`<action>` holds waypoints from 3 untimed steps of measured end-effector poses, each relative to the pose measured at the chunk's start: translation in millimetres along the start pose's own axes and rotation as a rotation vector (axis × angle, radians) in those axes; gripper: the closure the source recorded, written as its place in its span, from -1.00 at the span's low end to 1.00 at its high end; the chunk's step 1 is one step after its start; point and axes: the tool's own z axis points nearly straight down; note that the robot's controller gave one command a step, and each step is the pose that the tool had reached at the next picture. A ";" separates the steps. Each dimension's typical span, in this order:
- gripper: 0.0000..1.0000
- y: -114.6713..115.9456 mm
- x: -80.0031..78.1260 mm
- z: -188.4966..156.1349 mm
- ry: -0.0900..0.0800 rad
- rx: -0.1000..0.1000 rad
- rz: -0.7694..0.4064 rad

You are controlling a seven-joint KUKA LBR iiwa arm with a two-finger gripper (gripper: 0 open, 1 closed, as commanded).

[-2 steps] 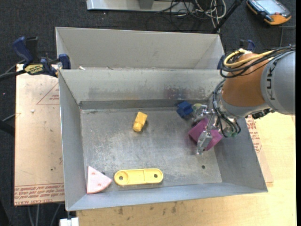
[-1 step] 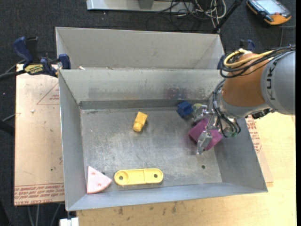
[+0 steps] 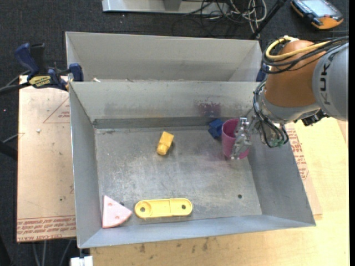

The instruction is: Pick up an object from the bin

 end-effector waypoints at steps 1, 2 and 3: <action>1.00 0.0 0.0 0.0 0.000 0.000 0.000; 1.00 -13.7 -6.0 -47.2 0.006 -0.001 -0.047; 1.00 -1.1 -5.9 -49.6 -0.015 0.003 -0.054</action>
Offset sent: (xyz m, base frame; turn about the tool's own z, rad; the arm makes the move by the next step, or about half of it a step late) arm 0.0198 -0.0514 0.1692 -0.1620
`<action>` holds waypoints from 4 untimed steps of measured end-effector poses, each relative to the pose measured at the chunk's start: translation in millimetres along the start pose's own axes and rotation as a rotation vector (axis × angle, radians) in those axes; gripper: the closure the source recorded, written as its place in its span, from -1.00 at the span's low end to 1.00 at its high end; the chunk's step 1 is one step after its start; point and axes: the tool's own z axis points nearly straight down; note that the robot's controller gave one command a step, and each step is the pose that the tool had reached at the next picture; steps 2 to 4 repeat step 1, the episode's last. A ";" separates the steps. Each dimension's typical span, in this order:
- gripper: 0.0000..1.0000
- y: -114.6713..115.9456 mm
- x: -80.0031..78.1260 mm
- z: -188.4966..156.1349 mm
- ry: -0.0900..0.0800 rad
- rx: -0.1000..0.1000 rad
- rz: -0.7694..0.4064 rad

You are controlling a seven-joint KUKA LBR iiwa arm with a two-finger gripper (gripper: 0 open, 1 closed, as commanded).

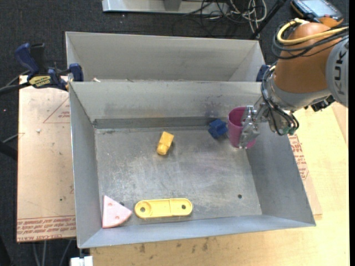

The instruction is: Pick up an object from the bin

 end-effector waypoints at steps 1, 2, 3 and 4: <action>1.00 6.7 4.8 -10.0 0.030 -0.006 0.000; 1.00 6.7 4.8 -10.0 0.030 -0.006 0.000; 1.00 6.7 4.8 -10.0 0.030 -0.006 0.000; 1.00 6.7 4.8 -10.0 0.030 -0.006 0.000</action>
Offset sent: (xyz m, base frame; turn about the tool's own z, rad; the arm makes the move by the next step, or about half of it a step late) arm 0.0281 0.0062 0.0300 0.1480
